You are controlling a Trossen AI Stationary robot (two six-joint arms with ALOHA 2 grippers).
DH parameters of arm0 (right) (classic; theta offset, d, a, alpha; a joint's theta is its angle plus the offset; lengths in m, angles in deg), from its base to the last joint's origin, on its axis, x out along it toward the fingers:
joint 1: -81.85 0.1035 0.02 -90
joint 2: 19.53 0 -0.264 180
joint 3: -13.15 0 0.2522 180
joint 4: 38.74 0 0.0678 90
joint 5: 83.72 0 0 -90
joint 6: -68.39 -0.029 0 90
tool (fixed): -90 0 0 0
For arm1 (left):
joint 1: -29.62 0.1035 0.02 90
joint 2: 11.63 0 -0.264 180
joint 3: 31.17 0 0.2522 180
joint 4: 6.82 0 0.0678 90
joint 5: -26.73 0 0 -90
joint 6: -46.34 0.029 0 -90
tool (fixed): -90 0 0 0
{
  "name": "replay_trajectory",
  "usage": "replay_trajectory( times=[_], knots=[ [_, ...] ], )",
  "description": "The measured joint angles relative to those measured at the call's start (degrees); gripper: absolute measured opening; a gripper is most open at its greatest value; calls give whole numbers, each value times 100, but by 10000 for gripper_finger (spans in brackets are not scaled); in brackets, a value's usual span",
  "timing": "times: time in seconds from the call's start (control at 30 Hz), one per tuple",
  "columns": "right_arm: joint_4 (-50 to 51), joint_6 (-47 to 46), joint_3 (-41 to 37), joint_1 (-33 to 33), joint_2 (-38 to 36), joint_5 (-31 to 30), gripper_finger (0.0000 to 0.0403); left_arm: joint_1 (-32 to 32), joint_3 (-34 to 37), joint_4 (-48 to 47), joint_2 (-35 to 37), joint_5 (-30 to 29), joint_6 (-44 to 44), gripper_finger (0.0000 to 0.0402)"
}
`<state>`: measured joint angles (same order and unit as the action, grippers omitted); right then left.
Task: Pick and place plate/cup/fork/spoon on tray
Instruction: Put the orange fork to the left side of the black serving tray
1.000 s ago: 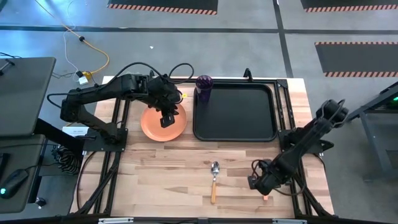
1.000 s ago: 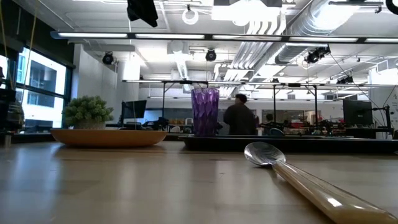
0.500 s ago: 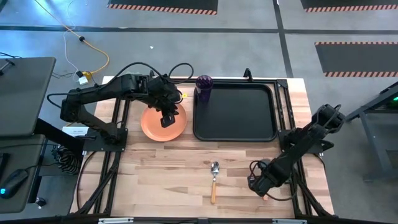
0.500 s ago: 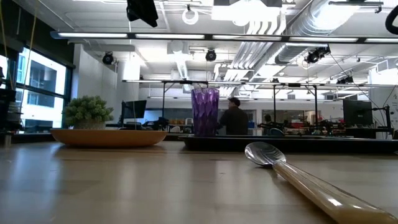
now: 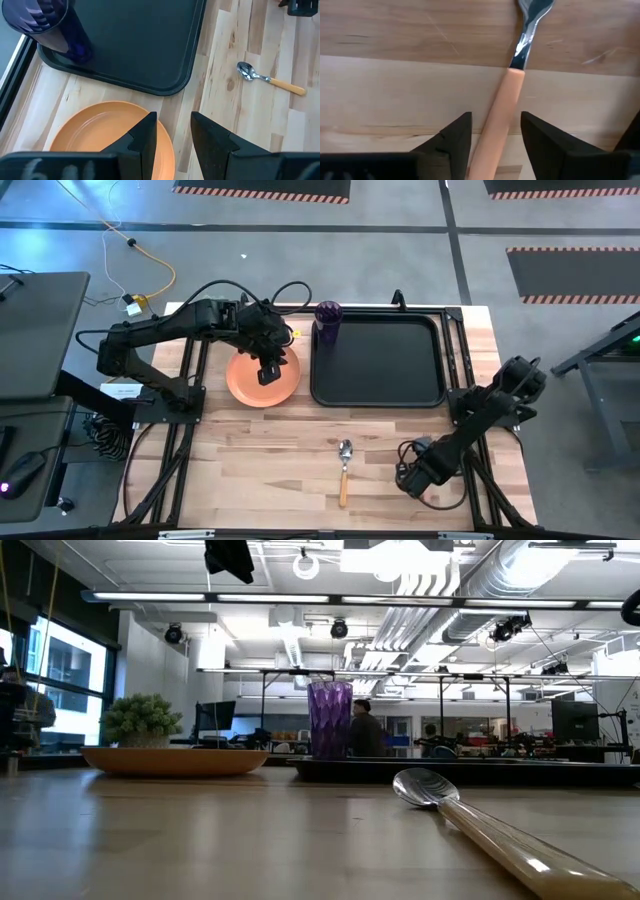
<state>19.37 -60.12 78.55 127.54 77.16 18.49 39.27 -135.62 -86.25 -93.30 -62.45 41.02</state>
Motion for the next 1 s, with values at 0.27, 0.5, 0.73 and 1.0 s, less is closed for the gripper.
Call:
replay_trajectory(
  times=[0.27, 0.5, 0.73, 1.0],
  knots=[
    [-120, 0, 21, -7, 109, -18, 108, 0, 0, -2, 0, 0, 101, 111],
    [-122, -10, 15, -9, 120, -23, 52, 0, 0, -4, 0, 0, 107, 111],
    [-120, -17, 11, -83, 81, 118, 28, 0, 0, -4, 0, 0, 106, 111],
    [334, -17, 377, -201, -90, -18, 28, 2, -2, -7, 0, 1, 105, 111]
  ],
)
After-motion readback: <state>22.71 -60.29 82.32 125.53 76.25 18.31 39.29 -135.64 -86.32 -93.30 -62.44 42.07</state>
